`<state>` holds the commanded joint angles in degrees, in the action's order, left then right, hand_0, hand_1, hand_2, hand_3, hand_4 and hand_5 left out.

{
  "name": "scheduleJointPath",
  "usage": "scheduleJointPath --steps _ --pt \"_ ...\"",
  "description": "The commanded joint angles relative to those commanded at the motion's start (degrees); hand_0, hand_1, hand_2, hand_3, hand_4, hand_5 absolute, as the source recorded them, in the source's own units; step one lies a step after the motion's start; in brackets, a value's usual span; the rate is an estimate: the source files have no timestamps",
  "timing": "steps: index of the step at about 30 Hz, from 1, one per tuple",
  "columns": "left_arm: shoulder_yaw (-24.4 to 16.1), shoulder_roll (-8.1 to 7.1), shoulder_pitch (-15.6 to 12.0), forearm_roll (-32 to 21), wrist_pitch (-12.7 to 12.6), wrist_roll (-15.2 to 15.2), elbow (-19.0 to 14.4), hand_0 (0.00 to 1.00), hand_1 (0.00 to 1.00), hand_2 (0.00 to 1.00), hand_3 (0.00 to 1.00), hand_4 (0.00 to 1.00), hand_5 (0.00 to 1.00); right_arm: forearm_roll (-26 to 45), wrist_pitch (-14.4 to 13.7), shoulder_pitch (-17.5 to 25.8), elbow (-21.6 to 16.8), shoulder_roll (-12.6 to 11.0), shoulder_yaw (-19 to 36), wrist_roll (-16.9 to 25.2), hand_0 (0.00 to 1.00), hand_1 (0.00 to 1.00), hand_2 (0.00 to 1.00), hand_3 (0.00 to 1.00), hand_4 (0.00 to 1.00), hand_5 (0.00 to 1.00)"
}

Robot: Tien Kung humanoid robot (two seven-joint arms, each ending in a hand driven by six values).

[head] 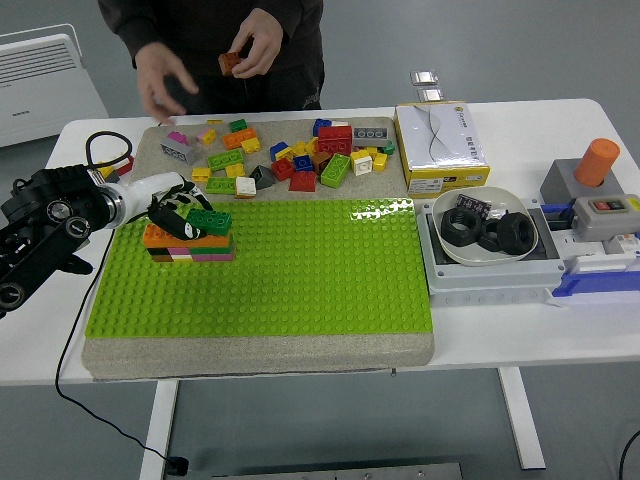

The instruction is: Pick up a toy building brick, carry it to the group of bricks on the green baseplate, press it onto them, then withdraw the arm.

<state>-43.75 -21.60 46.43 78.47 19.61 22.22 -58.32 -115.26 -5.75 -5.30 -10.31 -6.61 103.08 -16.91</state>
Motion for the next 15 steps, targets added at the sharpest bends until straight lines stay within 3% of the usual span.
scheduleJointPath --steps 15 --pt "0.0 -0.31 0.0 -0.2 1.8 0.0 -0.5 0.937 0.954 0.955 0.586 0.567 0.002 -0.1 -0.1 0.2 0.0 0.1 0.4 0.0 0.69 0.664 0.615 0.741 0.932 0.998"
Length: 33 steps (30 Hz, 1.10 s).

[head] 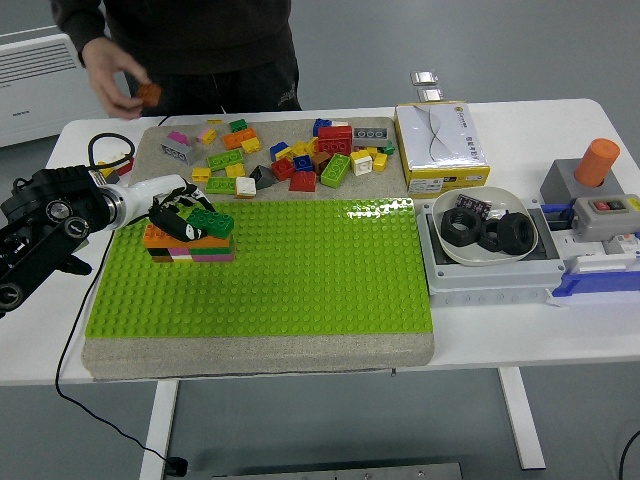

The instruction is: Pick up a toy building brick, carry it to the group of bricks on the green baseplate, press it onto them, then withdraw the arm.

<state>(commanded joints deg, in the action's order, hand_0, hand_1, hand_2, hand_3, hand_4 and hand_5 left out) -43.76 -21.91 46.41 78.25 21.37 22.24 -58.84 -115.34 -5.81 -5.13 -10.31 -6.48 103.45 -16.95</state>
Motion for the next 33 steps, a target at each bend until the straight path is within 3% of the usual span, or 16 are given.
scheduleJointPath --steps 2,3,8,9,33 --pt "-0.1 -0.06 0.0 0.0 0.2 0.0 -0.1 0.937 0.954 0.955 0.586 0.567 0.002 0.0 0.0 0.0 0.0 0.0 0.0 0.0 0.69 0.664 0.615 0.741 0.932 0.998" --pt "-0.2 -0.08 0.0 0.1 0.4 0.0 -0.1 0.941 0.956 0.963 0.624 0.657 0.002 0.1 0.0 0.0 0.0 0.0 -0.1 0.0 0.687 0.664 0.615 0.739 0.932 0.998" --pt "-0.4 -0.06 -0.1 0.2 0.6 0.0 0.2 0.941 0.956 0.963 0.624 0.657 0.002 0.0 0.0 0.1 0.0 0.0 0.0 0.0 0.687 0.664 0.615 0.739 0.932 0.998" --pt "-0.5 -0.04 -0.1 0.2 0.6 -0.1 0.3 0.943 0.96 0.968 0.67 0.73 0.002 0.0 0.0 0.1 0.0 0.0 0.0 0.0 0.688 0.662 0.616 0.739 0.934 0.998" --pt "-0.9 -0.27 -0.4 0.7 0.5 -0.3 0.2 0.948 0.964 0.975 0.685 0.759 0.002 -0.5 0.1 0.6 0.0 0.3 0.6 0.0 0.693 0.662 0.616 0.74 0.935 0.998"
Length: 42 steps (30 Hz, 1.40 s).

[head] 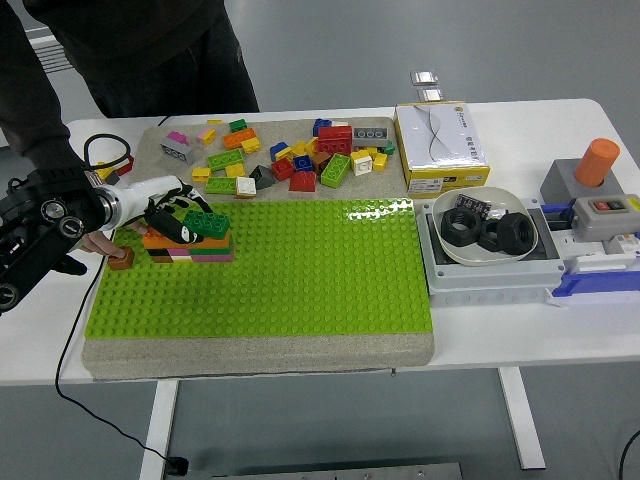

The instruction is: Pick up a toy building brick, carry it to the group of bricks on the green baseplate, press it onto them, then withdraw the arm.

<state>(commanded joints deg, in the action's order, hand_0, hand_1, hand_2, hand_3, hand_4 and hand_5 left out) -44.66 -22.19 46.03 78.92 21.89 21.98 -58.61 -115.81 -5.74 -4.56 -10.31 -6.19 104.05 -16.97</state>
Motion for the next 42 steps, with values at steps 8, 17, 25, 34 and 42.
scheduleJointPath --steps 8,17,25,34,42 --pt "-1.0 -0.45 -0.5 0.9 0.3 0.1 -1.6 0.95 0.966 0.979 0.707 0.798 0.002 0.2 -0.1 0.1 0.0 0.0 -0.2 -0.1 0.692 0.662 0.616 0.739 0.935 0.998" --pt "-5.3 -1.11 -1.9 3.5 0.2 0.3 -5.6 0.95 0.967 0.982 0.75 0.86 0.021 0.3 -0.2 0.1 0.0 0.0 -0.1 -0.2 0.695 0.66 0.616 0.737 0.931 0.998" --pt "-13.9 -4.05 -9.5 12.1 -3.7 0.1 -16.2 0.955 0.964 0.973 0.741 0.998 0.527 0.3 -0.2 0.4 0.0 0.2 0.2 -0.1 0.696 0.66 0.615 0.738 0.928 0.998" --pt "-13.4 -4.82 -18.5 24.3 -13.8 -6.0 -25.7 0.957 0.961 0.961 0.71 0.998 0.681 0.4 -0.4 0.7 0.0 0.3 -0.2 0.1 0.696 0.661 0.616 0.738 0.927 0.998" --pt "-13.5 -3.38 -21.6 29.8 -16.5 -7.1 -27.0 0.956 0.955 0.956 0.695 0.998 0.768 0.6 -0.5 0.7 0.0 0.4 -0.6 0.1 0.694 0.661 0.623 0.741 0.925 0.998"
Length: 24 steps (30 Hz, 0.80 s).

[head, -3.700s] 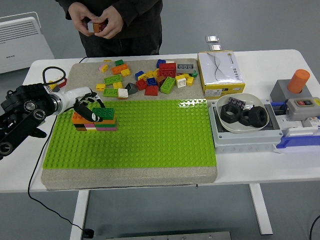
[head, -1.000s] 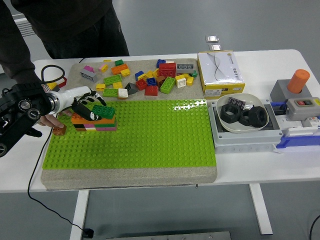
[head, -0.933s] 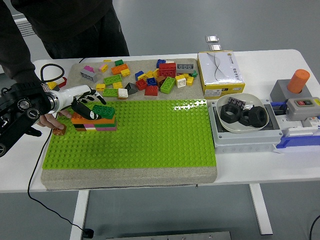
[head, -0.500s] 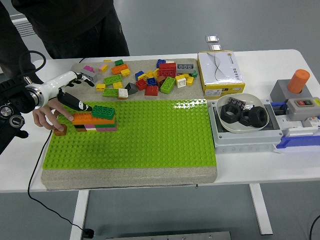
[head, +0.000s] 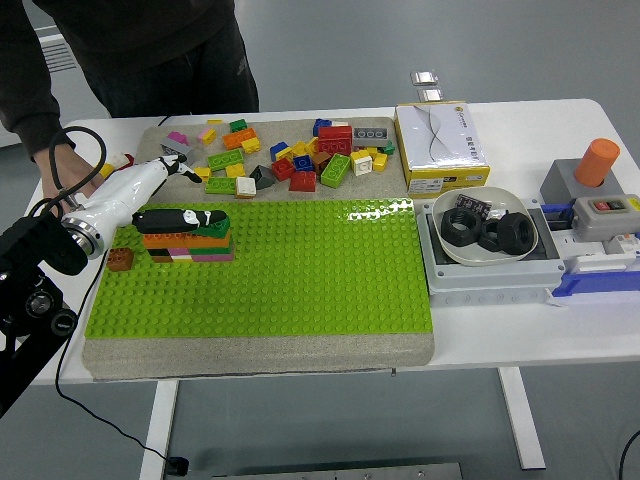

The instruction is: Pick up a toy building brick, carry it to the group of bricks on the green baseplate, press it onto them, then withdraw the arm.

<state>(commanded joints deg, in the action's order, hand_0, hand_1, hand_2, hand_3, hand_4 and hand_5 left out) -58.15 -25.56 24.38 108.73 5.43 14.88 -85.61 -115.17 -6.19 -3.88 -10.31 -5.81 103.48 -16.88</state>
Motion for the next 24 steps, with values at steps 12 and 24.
scheduleJointPath --steps 12,24 --pt "0.9 -0.3 -2.4 0.4 -0.3 -0.2 0.8 0.961 0.953 0.951 0.686 0.998 0.767 0.1 0.0 0.0 0.0 -0.1 -0.2 0.0 0.695 0.662 0.625 0.741 0.923 0.998" --pt "1.2 0.7 -2.4 0.4 -1.4 -1.6 3.8 0.959 0.95 0.95 0.682 0.998 0.757 0.9 -0.2 0.0 0.0 0.1 -1.2 -0.1 0.695 0.661 0.626 0.741 0.925 0.998"
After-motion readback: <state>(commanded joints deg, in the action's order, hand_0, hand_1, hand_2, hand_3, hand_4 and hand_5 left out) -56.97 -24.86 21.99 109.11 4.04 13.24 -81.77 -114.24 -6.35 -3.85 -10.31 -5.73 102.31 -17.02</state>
